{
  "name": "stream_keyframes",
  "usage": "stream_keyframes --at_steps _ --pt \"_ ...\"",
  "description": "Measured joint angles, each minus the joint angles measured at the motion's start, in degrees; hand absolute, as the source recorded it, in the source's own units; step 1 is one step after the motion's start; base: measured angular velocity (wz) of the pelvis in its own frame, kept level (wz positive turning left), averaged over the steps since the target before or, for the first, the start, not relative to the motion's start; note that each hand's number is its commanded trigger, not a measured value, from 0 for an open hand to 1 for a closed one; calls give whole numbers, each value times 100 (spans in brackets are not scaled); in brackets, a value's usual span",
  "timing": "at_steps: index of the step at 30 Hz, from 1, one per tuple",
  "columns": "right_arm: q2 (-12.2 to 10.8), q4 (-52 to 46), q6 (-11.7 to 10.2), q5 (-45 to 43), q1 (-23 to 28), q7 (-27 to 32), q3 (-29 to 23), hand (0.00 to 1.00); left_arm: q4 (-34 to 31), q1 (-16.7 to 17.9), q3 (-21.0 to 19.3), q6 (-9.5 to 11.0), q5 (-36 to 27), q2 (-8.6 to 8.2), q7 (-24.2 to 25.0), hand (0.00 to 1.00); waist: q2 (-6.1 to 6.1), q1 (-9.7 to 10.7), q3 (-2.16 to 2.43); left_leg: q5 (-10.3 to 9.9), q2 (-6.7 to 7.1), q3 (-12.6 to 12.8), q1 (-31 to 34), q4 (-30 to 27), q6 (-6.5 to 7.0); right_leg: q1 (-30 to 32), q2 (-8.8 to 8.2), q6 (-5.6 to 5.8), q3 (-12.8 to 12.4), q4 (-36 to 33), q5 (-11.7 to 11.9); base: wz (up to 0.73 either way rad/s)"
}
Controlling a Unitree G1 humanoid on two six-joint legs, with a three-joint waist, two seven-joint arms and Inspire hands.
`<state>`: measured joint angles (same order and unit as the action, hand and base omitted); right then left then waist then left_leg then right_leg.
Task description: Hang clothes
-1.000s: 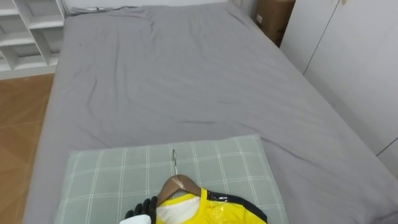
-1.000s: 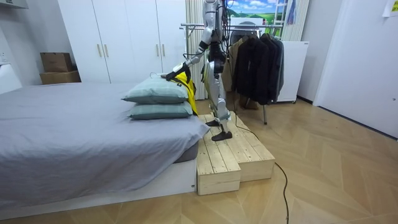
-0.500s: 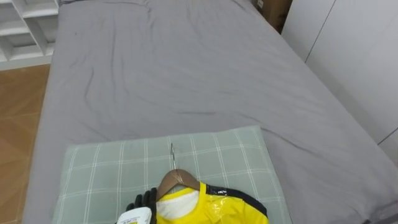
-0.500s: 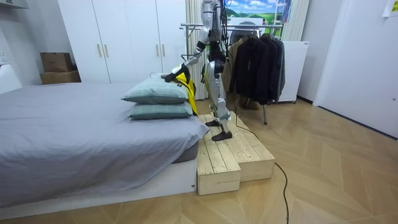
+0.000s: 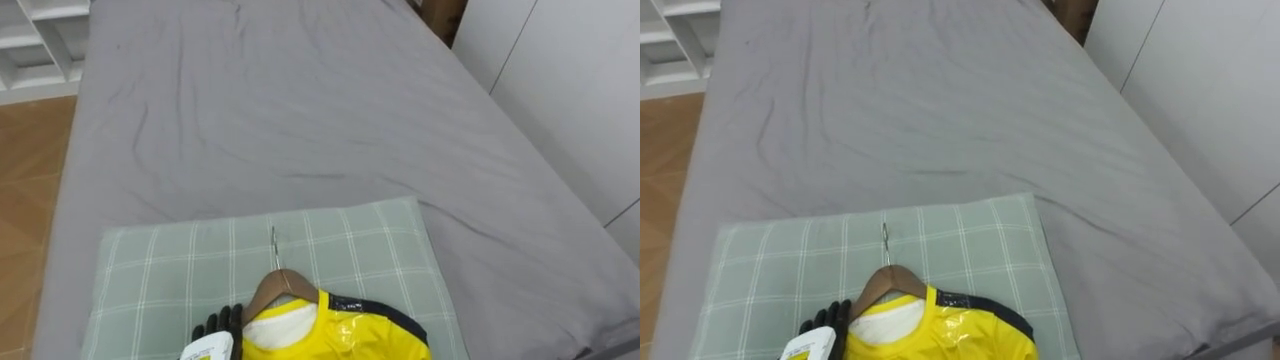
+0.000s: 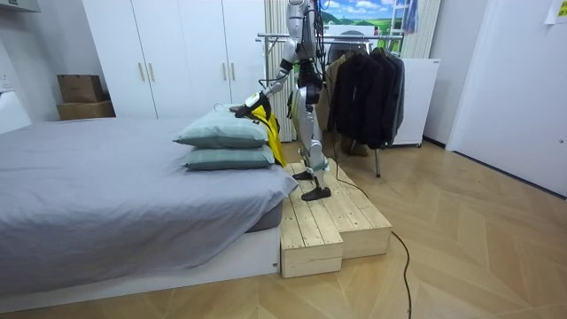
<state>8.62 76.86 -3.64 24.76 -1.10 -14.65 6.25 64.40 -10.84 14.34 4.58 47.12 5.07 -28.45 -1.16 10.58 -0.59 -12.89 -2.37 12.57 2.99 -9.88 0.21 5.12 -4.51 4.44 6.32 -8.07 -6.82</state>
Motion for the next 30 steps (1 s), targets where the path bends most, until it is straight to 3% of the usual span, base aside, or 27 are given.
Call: stream_keyframes --at_steps 10,19,30 --pt "-4 111 13 78 -143 90 376 0 3 -41 -4 9 -164 20 16 0 -29 -9 -1 3 -7 -14 40 -46 0 12 0 0 8 1 0 1" --pt "-23 128 180 93 -233 138 378 0 3 -67 -18 10 -542 10 29 0 -39 -13 -1 4 -8 -9 33 -59 0 8 0 -1 -4 0 1 0" --pt "-50 126 198 91 -234 199 378 0 94 -121 -23 83 -839 18 24 0 -58 -15 -11 4 -8 1 41 -75 0 7 0 -1 -5 -1 1 0"
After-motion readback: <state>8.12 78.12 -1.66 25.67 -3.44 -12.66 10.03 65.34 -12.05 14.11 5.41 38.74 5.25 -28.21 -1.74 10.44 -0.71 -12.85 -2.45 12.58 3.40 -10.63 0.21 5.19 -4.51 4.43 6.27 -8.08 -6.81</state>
